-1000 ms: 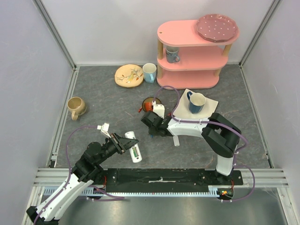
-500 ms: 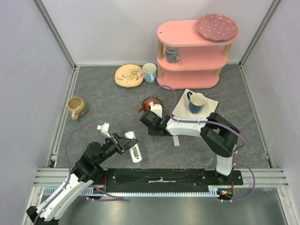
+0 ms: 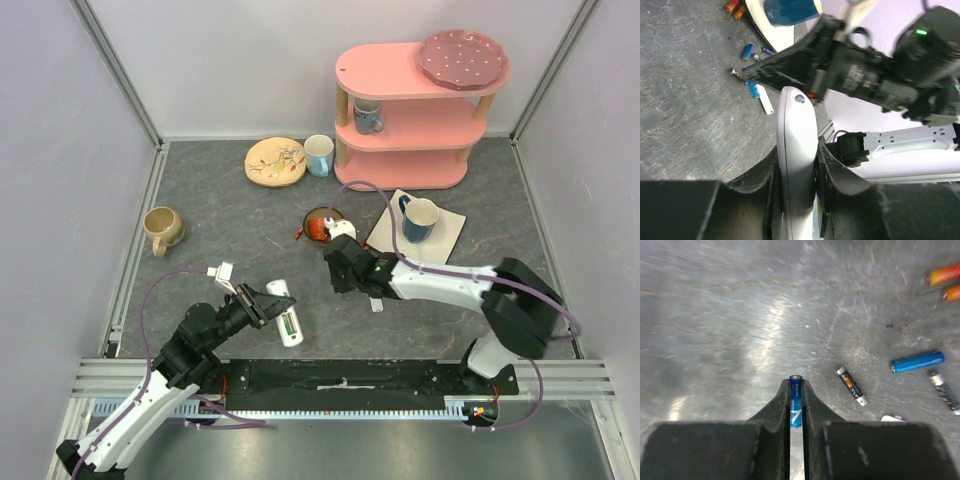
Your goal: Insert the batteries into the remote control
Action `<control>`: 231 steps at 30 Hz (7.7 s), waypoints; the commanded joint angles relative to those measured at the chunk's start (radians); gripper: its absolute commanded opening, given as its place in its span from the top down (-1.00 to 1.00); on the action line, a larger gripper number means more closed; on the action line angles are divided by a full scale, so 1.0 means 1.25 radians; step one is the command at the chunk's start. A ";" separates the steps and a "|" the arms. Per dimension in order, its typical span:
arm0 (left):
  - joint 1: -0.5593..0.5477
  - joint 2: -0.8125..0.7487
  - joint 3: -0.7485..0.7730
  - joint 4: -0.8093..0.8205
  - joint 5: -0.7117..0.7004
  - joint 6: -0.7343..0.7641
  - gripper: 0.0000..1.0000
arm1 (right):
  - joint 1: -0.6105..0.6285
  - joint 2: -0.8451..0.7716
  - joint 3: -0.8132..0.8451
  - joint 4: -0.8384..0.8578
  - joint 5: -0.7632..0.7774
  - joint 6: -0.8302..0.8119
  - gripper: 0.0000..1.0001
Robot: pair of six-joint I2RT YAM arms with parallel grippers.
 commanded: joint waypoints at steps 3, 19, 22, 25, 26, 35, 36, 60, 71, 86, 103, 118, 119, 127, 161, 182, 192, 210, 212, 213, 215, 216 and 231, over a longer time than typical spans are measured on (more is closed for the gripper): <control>0.003 0.101 -0.031 0.174 0.002 -0.019 0.96 | 0.093 -0.208 -0.016 0.088 0.059 -0.144 1.00; 0.001 0.439 -0.014 0.573 -0.059 -0.091 0.96 | 0.290 -0.426 -0.177 0.252 0.312 -0.066 1.00; 0.000 0.438 -0.032 0.640 -0.096 -0.106 0.96 | 0.327 -0.429 -0.189 0.302 0.344 -0.055 1.00; 0.000 0.419 -0.068 0.667 -0.123 -0.107 0.96 | 0.343 -0.426 -0.199 0.369 0.352 -0.039 1.00; 0.000 0.410 -0.071 0.675 -0.123 -0.107 0.96 | 0.345 -0.423 -0.199 0.377 0.357 -0.037 1.00; 0.000 0.377 -0.091 0.669 -0.123 -0.112 0.96 | 0.359 -0.411 -0.189 0.458 0.375 -0.067 1.00; 0.000 0.379 -0.092 0.665 -0.124 -0.116 0.96 | 0.360 -0.405 -0.180 0.460 0.375 -0.075 1.00; 0.000 0.419 -0.070 0.602 -0.084 -0.165 0.96 | 0.395 -0.290 -0.097 0.469 0.430 -0.208 1.00; 0.000 0.414 -0.071 0.601 -0.070 -0.169 0.96 | 0.395 -0.267 -0.099 0.493 0.446 -0.226 1.00; 0.000 0.381 -0.069 0.599 -0.091 -0.158 0.96 | 0.397 -0.258 -0.101 0.393 0.414 -0.179 1.00; 0.000 0.351 -0.057 0.600 -0.107 -0.136 0.96 | 0.392 -0.199 -0.010 0.203 0.354 -0.093 1.00; 0.000 0.318 -0.057 0.593 -0.119 -0.126 0.96 | 0.371 -0.188 0.001 0.154 0.344 -0.046 0.76; 0.000 0.318 -0.058 0.593 -0.119 -0.126 0.96 | 0.371 -0.188 0.002 0.153 0.343 -0.046 0.69; 0.000 0.320 -0.064 0.591 -0.117 -0.130 0.96 | 0.371 -0.185 0.014 0.143 0.349 -0.046 0.43; 0.000 0.333 -0.080 0.583 -0.111 -0.136 0.96 | 0.371 -0.224 0.059 0.093 0.406 -0.045 -0.08; 0.000 0.360 -0.083 0.587 -0.111 -0.128 0.96 | 0.371 -0.286 0.126 0.079 0.341 -0.072 -0.41; 0.000 0.332 -0.082 0.575 -0.109 -0.120 0.96 | 0.252 -0.470 -0.035 0.122 0.260 0.078 -0.92; 0.000 0.346 -0.058 0.599 -0.107 -0.099 0.96 | 0.112 -0.423 -0.184 0.345 -0.162 0.302 -0.95; 0.001 0.344 -0.059 0.601 -0.106 -0.099 0.96 | 0.108 -0.413 -0.182 0.350 -0.159 0.307 -0.95; 0.000 0.345 -0.059 0.601 -0.106 -0.099 0.96 | 0.108 -0.409 -0.182 0.357 -0.159 0.313 -0.95; 0.000 0.344 -0.060 0.605 -0.106 -0.099 0.96 | 0.103 -0.396 -0.180 0.363 -0.160 0.321 -0.95; 0.000 0.344 -0.063 0.607 -0.106 -0.099 0.96 | 0.102 -0.390 -0.180 0.368 -0.160 0.329 -0.95; 0.000 0.343 -0.073 0.637 -0.098 -0.095 0.96 | 0.078 -0.331 -0.204 0.444 -0.181 0.418 -0.92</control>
